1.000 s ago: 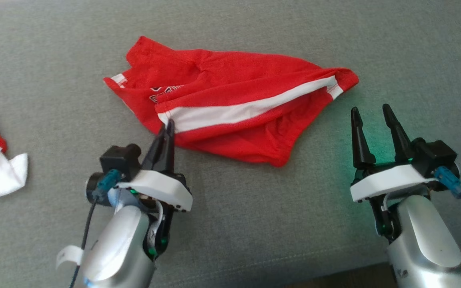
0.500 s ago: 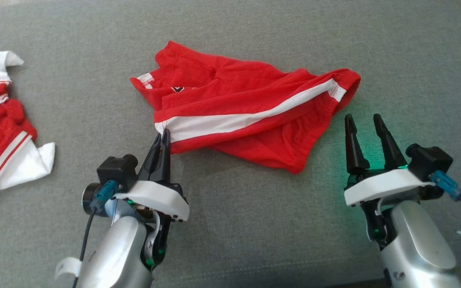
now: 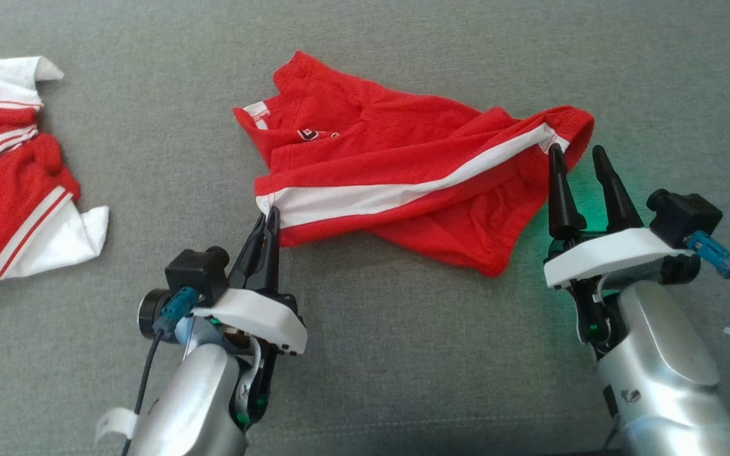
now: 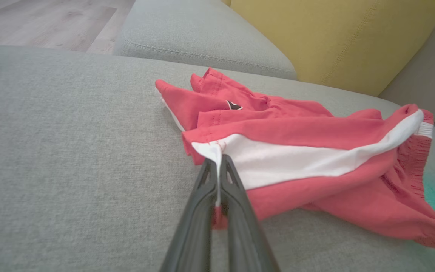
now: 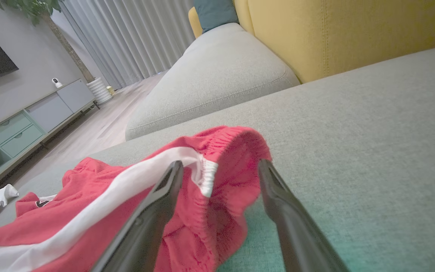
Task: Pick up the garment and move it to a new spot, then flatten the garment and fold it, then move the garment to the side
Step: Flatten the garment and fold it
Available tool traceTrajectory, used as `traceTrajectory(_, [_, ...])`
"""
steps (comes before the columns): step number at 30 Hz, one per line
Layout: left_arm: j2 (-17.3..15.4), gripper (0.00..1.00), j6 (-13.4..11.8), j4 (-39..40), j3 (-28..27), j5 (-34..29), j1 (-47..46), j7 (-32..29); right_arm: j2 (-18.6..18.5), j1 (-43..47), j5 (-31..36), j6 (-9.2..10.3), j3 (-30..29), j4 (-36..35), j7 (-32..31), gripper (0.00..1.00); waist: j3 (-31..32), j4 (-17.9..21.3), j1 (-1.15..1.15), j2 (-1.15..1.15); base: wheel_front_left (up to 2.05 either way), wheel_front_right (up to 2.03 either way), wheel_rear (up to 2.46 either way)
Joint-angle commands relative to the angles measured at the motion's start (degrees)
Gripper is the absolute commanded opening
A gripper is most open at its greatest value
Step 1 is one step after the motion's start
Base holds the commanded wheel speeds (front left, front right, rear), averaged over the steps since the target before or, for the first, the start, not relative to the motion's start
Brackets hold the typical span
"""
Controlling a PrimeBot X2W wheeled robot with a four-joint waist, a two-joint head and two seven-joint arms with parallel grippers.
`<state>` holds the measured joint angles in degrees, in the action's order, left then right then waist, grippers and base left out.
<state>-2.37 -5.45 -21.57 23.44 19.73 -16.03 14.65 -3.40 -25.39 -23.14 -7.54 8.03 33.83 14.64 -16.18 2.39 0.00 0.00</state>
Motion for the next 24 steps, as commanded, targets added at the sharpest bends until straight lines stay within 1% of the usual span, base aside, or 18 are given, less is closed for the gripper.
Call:
traceTrajectory(1, [-0.51,0.00,0.27,1.76,-1.40,-0.46,-1.36,0.35,0.52,-1.45,-0.55,0.05,0.91,-0.79,0.36,1.00,-0.42,-0.55,0.00,0.00,0.00,0.00,0.00])
traceTrajectory(6, [-0.51,0.00,0.20,1.91,-1.14,-0.58,-1.60,0.35,0.52,-1.83,-0.95,0.05,0.87,-0.27,0.36,1.00,-1.16,-1.05,0.00,0.00,0.00,0.00,0.00])
traceTrajectory(19, [-0.51,0.00,0.15,1.77,-0.92,-0.61,-2.12,0.35,0.52,-2.82,-0.27,0.05,3.15,-2.05,0.36,0.90,-2.30,-1.75,0.00,0.00,0.00,0.00,0.00])
traceTrajectory(22, [-0.51,0.00,0.05,1.74,-0.80,-0.51,-2.23,0.35,0.52,-2.76,-0.52,0.05,3.42,-1.71,0.36,0.78,-2.45,-1.90,0.00,0.00,0.00,0.00,0.00])
traceTrajectory(24, [-0.51,0.00,0.00,1.77,-0.73,-0.44,-2.31,0.35,0.52,-2.71,-0.69,0.05,3.53,-1.52,0.36,0.62,-2.56,-1.99,0.00,0.00,0.00,0.00,0.00])
